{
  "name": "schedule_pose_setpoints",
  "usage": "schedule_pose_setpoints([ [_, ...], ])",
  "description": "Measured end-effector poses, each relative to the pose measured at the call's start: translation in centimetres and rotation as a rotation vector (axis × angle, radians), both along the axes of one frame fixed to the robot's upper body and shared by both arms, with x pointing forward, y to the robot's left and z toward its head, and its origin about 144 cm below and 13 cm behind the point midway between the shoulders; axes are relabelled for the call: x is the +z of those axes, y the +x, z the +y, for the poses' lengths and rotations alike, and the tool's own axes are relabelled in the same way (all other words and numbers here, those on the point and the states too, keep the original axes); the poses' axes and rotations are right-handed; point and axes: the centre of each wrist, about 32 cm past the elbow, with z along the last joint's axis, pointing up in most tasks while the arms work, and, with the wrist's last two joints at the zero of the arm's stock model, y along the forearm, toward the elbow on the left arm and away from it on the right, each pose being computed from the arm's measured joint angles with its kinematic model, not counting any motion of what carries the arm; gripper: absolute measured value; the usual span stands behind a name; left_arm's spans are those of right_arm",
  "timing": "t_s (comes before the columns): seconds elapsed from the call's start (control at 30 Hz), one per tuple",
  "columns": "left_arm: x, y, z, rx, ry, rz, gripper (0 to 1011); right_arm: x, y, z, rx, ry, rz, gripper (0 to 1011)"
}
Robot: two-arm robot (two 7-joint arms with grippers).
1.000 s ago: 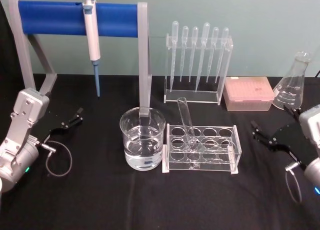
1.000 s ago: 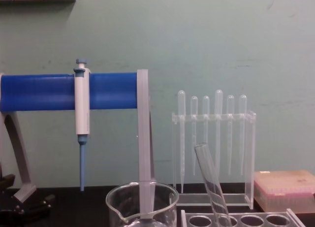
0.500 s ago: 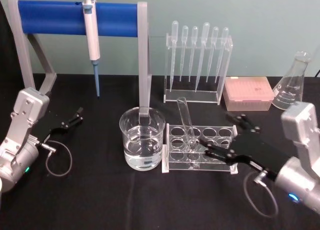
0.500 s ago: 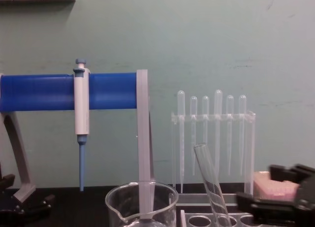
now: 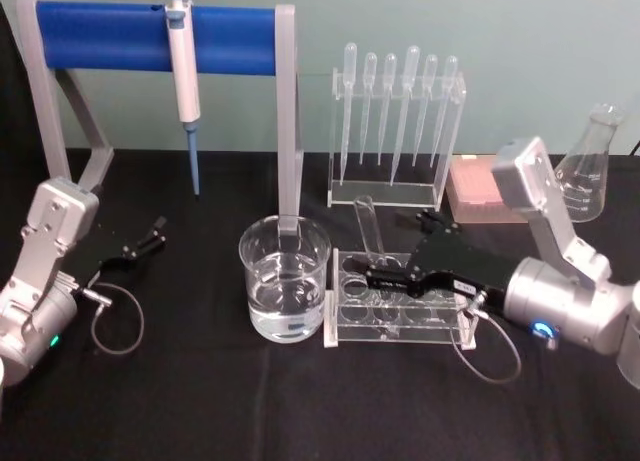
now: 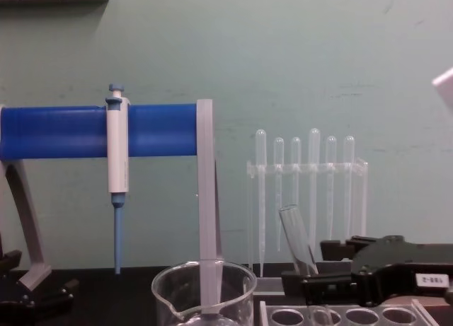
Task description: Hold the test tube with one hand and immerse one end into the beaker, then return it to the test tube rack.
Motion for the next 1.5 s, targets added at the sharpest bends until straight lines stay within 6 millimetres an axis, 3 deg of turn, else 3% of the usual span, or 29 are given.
schedule_pose_setpoints([
  [0.2,0.0,0.0,0.0,0.0,0.0,0.0,1000,0.6,1.0,0.6,0.024,-0.037,0.018,995],
  [0.33,0.0,0.0,0.0,0.0,0.0,0.0,1000,0.8,1.2,1.0,0.035,-0.064,0.021,927],
  [0.7,0.0,0.0,0.0,0.0,0.0,0.0,1000,1.6,1.2,1.4,0.036,-0.092,0.003,625],
  [0.73,0.0,0.0,0.0,0.0,0.0,0.0,1000,1.7,1.2,1.4,0.035,-0.091,-0.001,556],
  [1.07,0.0,0.0,0.0,0.0,0.0,0.0,1000,2.0,1.0,1.3,0.025,-0.071,-0.012,242],
  [1.5,0.0,0.0,0.0,0.0,0.0,0.0,1000,3.2,-0.8,0.2,-0.021,0.104,-0.097,229],
])
